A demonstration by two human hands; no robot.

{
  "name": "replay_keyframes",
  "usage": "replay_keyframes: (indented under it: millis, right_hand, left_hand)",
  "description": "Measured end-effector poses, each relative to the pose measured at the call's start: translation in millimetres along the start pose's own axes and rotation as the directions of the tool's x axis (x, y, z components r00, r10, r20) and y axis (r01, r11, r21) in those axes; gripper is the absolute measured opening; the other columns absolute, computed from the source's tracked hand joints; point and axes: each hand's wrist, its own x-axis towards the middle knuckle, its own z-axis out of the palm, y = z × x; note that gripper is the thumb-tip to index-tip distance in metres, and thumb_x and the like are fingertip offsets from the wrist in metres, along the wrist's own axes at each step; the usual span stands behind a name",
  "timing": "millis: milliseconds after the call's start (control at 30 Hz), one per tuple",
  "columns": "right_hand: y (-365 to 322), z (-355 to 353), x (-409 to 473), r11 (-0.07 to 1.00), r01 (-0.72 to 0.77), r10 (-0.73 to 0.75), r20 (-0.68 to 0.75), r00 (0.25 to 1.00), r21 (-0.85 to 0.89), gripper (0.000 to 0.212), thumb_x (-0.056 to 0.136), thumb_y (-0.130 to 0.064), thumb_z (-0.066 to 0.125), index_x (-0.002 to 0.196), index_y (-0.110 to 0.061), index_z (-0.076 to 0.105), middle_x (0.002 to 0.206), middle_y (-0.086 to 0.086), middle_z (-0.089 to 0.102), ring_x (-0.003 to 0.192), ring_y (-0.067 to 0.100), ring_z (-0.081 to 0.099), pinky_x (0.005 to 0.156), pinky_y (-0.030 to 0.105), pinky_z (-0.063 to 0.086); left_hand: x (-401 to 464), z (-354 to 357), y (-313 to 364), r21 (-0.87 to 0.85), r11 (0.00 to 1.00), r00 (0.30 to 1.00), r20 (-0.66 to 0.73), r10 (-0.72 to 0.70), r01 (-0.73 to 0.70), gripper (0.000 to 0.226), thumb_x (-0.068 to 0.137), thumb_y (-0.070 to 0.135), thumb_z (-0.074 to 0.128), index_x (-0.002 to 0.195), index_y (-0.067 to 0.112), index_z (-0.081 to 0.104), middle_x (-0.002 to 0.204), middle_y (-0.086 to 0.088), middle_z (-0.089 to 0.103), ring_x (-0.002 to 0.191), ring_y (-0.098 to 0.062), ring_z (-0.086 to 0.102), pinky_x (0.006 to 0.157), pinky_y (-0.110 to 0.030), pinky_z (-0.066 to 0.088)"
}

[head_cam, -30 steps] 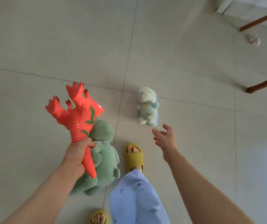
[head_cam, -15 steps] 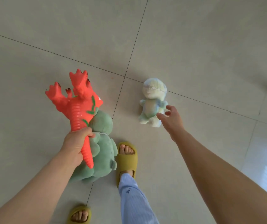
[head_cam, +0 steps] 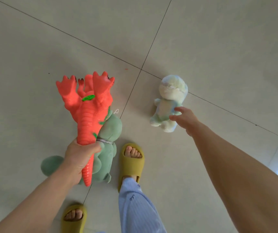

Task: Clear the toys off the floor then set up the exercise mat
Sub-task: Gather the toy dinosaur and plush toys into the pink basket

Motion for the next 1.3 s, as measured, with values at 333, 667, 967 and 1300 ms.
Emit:
replay_keyframes:
  millis: [333, 667, 967, 1300]
  right_hand:
    - [0, 14, -31, 0.981, 0.037, -0.097, -0.316, 0.944, -0.190, 0.029, 0.073, 0.001, 0.048, 0.047, -0.012, 0.041, 0.050, 0.006, 0.037, 0.055, 0.025, 0.037, 0.050, 0.027, 0.031]
    - [2, 29, -30, 0.960, 0.010, 0.015, 0.089, 0.996, -0.279, 0.059, 0.088, -0.018, 0.056, 0.142, -0.017, 0.032, 0.140, 0.013, 0.039, 0.107, 0.021, 0.041, 0.089, 0.031, 0.036]
    - [28, 65, -19, 0.991, -0.119, 0.130, 0.264, 0.956, -0.058, 0.073, 0.089, -0.018, 0.059, 0.148, -0.026, 0.016, 0.147, 0.006, 0.030, 0.131, 0.028, 0.035, 0.100, 0.042, 0.035]
    - [11, 51, -48, 0.996, 0.059, -0.035, -0.319, 0.947, 0.068, 0.025, 0.074, -0.026, 0.070, 0.089, -0.015, 0.054, 0.083, 0.002, 0.057, 0.081, 0.023, 0.054, 0.069, 0.032, 0.044]
  left_hand:
    - [-7, -16, 16, -0.031, 1.000, 1.000, 0.000, -0.004, 0.004, 0.026, 0.043, 0.011, 0.062, 0.068, 0.008, 0.057, 0.046, -0.007, 0.049, 0.026, -0.016, 0.042, 0.037, -0.024, 0.043]
    - [-6, -31, 0, -0.116, 0.989, 0.988, -0.131, 0.078, -0.093, 0.017, 0.056, 0.008, 0.069, 0.063, 0.012, 0.054, 0.042, -0.002, 0.049, 0.027, -0.013, 0.041, 0.050, -0.027, 0.043]
    - [8, -15, -17, -0.091, 0.990, 0.989, -0.113, 0.098, -0.109, 0.020, 0.047, 0.013, 0.060, 0.066, 0.008, 0.057, 0.042, -0.003, 0.045, 0.026, -0.016, 0.036, 0.049, -0.025, 0.040]
    - [-10, -33, -19, -0.110, 0.988, 0.986, -0.141, 0.090, -0.106, 0.018, 0.046, 0.013, 0.062, 0.062, 0.008, 0.057, 0.038, 0.000, 0.046, 0.031, -0.020, 0.041, 0.051, -0.030, 0.044]
